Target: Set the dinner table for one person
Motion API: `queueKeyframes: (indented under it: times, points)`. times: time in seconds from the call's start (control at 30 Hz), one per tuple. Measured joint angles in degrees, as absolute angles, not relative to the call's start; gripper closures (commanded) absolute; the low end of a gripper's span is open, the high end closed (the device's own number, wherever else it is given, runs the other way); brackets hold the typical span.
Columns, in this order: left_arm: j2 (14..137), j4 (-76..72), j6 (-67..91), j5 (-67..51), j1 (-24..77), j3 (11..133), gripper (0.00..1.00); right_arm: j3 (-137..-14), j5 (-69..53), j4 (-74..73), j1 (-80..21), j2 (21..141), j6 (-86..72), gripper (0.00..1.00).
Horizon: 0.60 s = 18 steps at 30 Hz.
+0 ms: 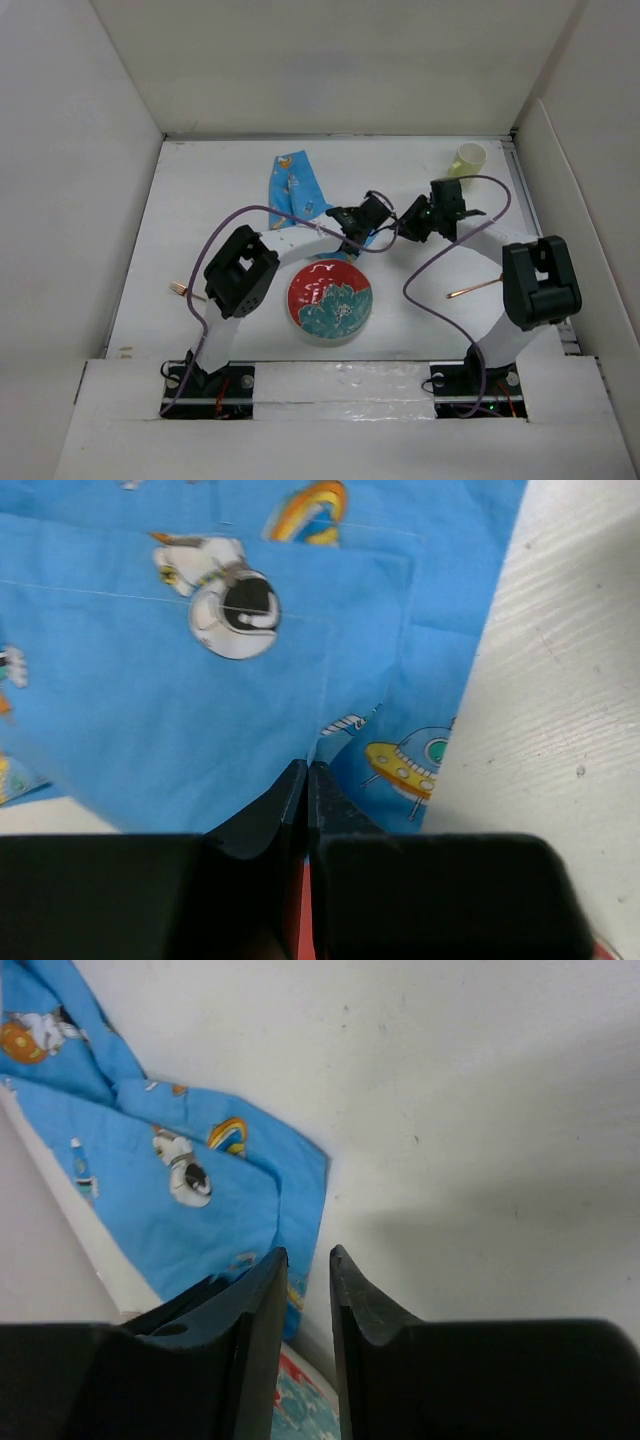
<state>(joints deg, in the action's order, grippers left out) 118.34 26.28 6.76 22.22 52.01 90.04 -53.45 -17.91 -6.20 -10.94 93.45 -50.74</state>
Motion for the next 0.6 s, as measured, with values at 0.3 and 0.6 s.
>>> queueKeyframes:
  times: [0.3,0.6]
  points:
    - [99.8,19.5,16.6,24.0,48.2,82.8,1.00,-68.0,-10.6,-13.9,-18.0,107.0,-47.6,0.52]
    - [94.7,15.2,23.4,24.4,48.5,75.2,1.00,-74.4,-1.4,-21.3,-23.4,111.3,-46.7,0.42]
